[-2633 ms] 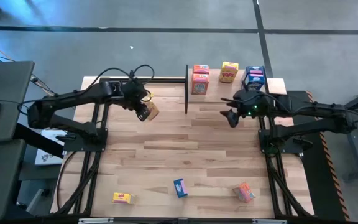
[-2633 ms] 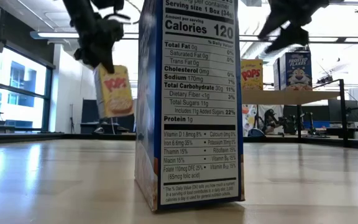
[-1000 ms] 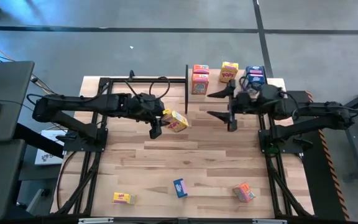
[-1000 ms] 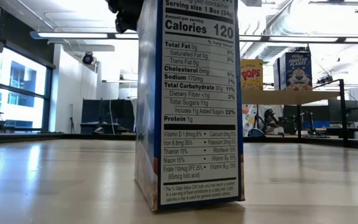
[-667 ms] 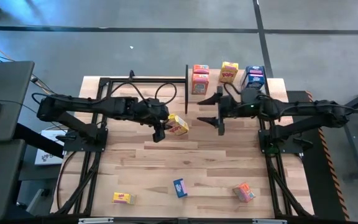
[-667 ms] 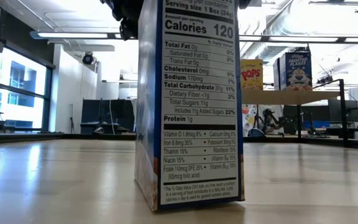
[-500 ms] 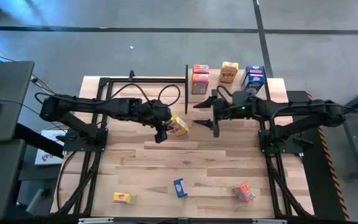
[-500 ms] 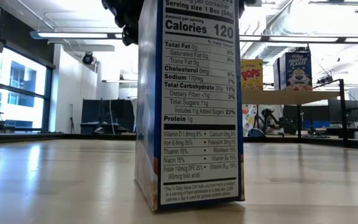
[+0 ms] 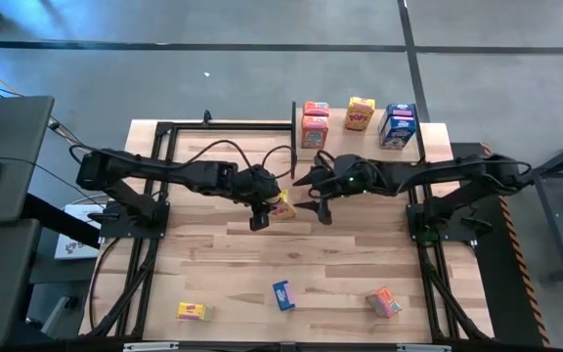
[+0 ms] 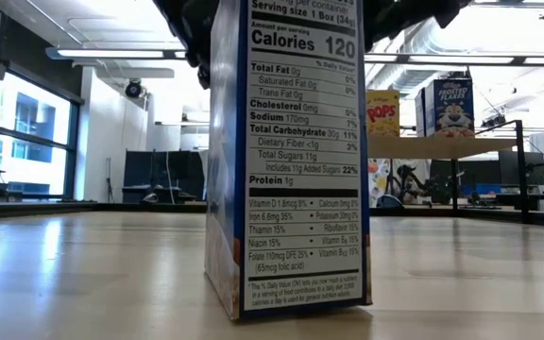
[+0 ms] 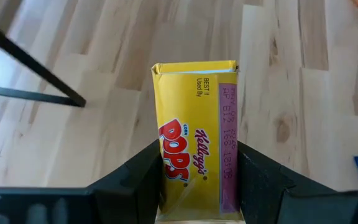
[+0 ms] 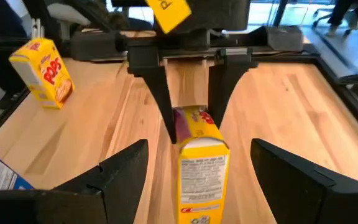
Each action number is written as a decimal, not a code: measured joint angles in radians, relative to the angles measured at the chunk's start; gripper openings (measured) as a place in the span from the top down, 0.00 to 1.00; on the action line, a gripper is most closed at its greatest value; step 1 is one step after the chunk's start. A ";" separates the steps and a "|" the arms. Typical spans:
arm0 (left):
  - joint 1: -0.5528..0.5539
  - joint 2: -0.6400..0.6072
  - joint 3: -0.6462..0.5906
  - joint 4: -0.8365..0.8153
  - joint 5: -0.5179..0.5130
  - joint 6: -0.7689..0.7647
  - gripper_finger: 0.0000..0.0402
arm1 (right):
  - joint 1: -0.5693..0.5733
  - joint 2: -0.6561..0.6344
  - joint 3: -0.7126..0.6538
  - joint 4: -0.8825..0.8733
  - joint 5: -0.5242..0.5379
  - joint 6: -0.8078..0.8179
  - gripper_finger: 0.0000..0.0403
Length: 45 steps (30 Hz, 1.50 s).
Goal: Stack cereal on shelf
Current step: Put the top yellow cereal box on the shelf aligned with the other yellow cereal box
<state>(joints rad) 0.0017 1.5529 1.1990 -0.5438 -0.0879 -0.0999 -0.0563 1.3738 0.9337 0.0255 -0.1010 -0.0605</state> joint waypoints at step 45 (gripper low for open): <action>-0.037 0.009 0.000 0.153 -0.001 0.026 0.60 | 0.026 0.081 0.000 0.021 0.015 0.001 0.36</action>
<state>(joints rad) -0.0349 1.5623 1.1988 -0.3904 -0.0888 -0.0744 -0.0299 1.4544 0.9340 0.0463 -0.0864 -0.0597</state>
